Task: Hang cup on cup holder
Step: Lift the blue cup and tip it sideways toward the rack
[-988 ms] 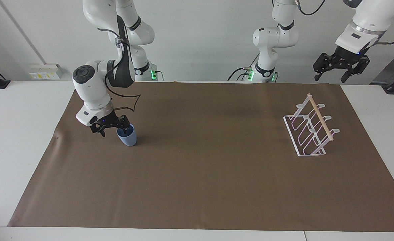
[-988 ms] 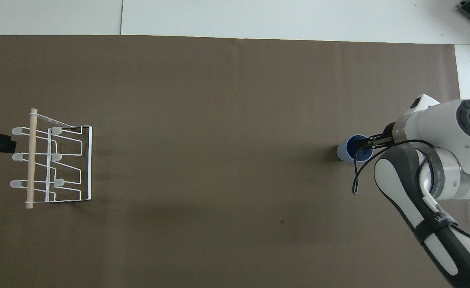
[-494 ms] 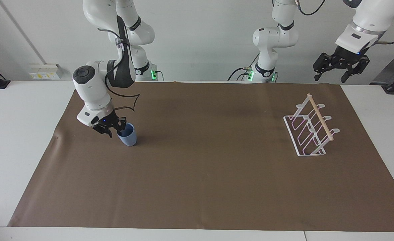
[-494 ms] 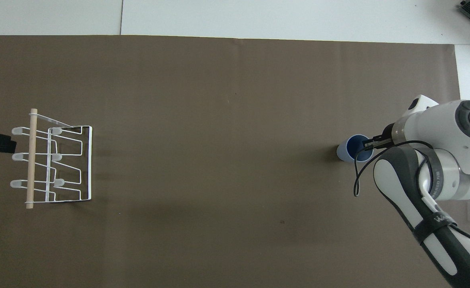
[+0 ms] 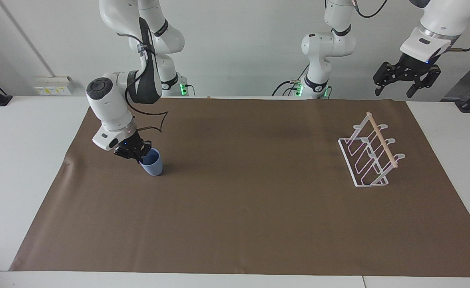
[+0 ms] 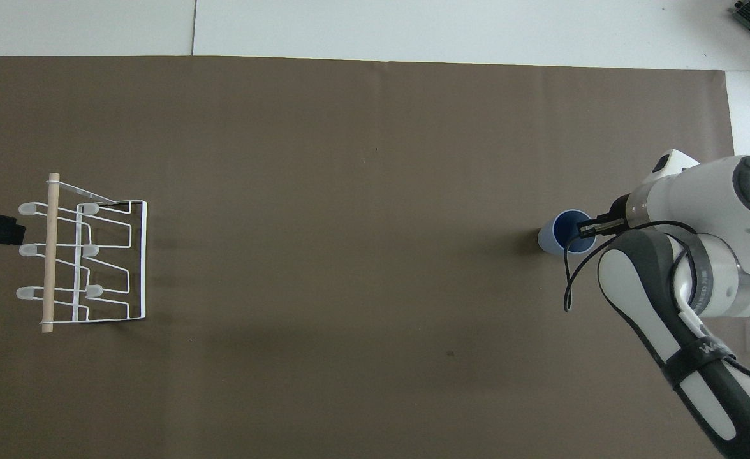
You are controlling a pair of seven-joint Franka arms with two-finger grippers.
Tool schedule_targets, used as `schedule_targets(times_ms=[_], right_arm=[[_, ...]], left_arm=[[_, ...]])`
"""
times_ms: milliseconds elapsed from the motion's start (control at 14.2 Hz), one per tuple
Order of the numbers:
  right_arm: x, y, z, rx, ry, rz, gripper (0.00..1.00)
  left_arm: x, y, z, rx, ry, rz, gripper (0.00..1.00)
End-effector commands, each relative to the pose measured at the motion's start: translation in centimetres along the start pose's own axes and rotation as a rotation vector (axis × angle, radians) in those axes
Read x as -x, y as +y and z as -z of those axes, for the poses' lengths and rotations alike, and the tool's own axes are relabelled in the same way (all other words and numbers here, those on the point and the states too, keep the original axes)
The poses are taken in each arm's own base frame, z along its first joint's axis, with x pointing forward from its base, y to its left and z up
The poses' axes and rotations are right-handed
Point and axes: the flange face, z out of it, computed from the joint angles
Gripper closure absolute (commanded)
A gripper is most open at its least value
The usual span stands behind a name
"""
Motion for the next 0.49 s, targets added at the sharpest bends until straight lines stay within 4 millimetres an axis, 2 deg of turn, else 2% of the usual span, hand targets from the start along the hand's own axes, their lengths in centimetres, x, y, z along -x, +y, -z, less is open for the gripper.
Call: schedule_targets(times_ms=[0, 282, 423], right_arm=[[-1.7, -1.8, 6.0, -0.062, -0.005, 0.032, 1.00], [-2.8, -3.5, 12.9, -0.202, 0.040, 0.008, 1.00], [-3.2, -4.3, 15.0, -0.304, 0.072, -0.013, 1.00]], left_arm=[[0.7, 0.5, 0.0, -0.011, -0.002, -0.004, 0.00], [1.0, 0.6, 0.1, -0.010, -0.006, -0.011, 0.00], [1.2, 0.8, 0.2, -0.010, -0.012, -0.005, 0.00]])
